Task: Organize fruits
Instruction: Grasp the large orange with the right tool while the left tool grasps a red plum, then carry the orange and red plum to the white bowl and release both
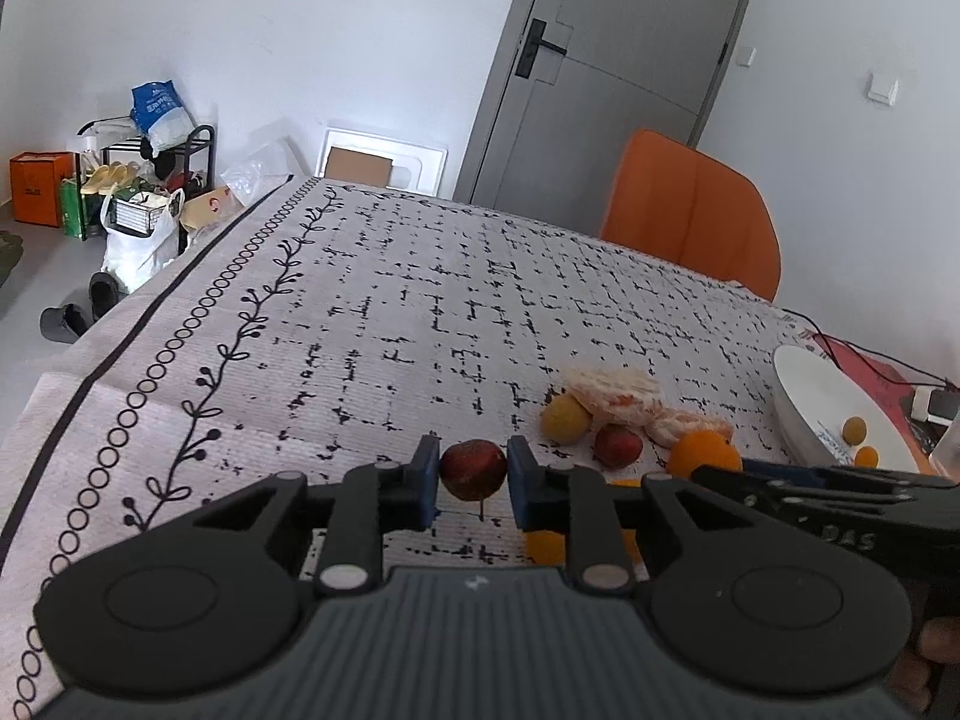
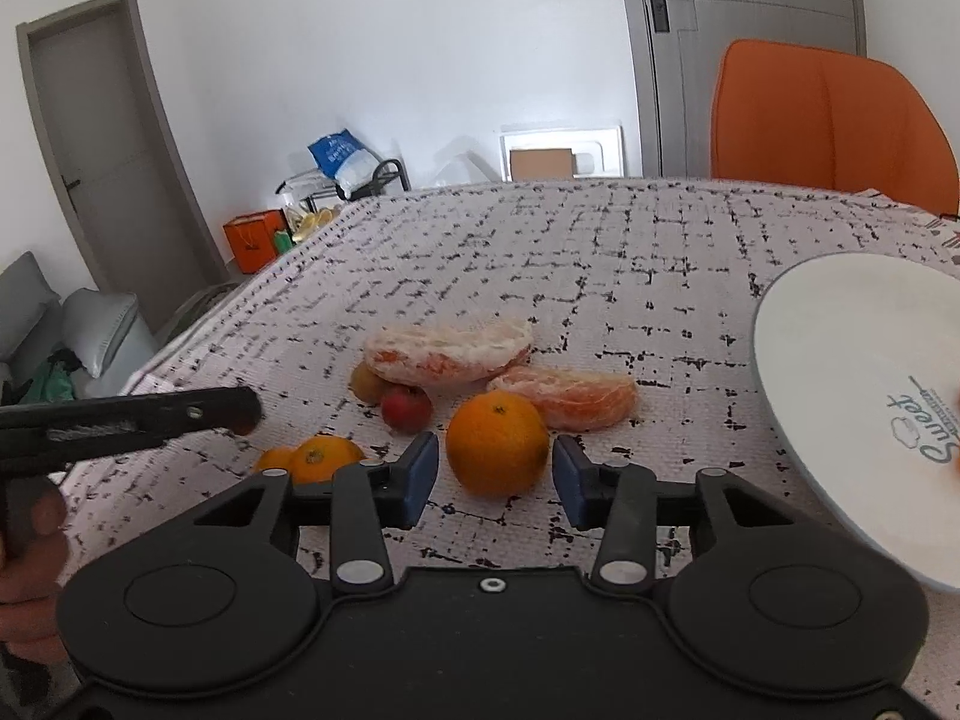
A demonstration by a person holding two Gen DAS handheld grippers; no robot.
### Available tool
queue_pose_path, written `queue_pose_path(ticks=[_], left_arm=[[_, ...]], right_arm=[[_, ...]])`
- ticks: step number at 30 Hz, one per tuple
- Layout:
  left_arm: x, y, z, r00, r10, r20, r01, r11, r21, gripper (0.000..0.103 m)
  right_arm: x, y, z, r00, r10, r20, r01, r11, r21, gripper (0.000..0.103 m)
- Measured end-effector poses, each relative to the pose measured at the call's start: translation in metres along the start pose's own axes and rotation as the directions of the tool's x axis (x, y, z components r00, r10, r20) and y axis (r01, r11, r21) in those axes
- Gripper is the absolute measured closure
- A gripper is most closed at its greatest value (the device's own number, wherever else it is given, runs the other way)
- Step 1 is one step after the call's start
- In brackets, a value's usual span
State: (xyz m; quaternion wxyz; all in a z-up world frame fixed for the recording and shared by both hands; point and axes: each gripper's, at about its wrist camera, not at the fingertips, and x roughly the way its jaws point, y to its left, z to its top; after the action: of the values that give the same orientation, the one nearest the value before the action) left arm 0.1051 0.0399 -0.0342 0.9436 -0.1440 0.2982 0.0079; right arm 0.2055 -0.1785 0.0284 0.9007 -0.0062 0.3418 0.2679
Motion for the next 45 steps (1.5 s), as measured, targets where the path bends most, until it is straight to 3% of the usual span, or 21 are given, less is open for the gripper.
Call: queue_pose_path(ticks=[9,27,45], left_arm=[[-0.008,-0.004,0.0,1.0,-0.005,0.014,0.005,1.0,0.011,0.081],[-0.007,-0.052,0.002,0.999,-0.044,0.019,0.042,0.994,0.097,0.081],[0.006,-0.108,0.002,0.994,-0.108,0.0,0.106,0.977,0.187,0.081]], right_arm=[[-0.013,-0.004,-0.006,1.0,0.007,0.026,-0.008,1.0,0.023,0.069],[-0.063,-0.033,-0.01,0.99,0.0,0.139,-0.01,0.997,0.072,0.07],[-0.098,-0.085,-0.024,0.975,-0.128,0.181,0.099,0.982,0.161,0.07]])
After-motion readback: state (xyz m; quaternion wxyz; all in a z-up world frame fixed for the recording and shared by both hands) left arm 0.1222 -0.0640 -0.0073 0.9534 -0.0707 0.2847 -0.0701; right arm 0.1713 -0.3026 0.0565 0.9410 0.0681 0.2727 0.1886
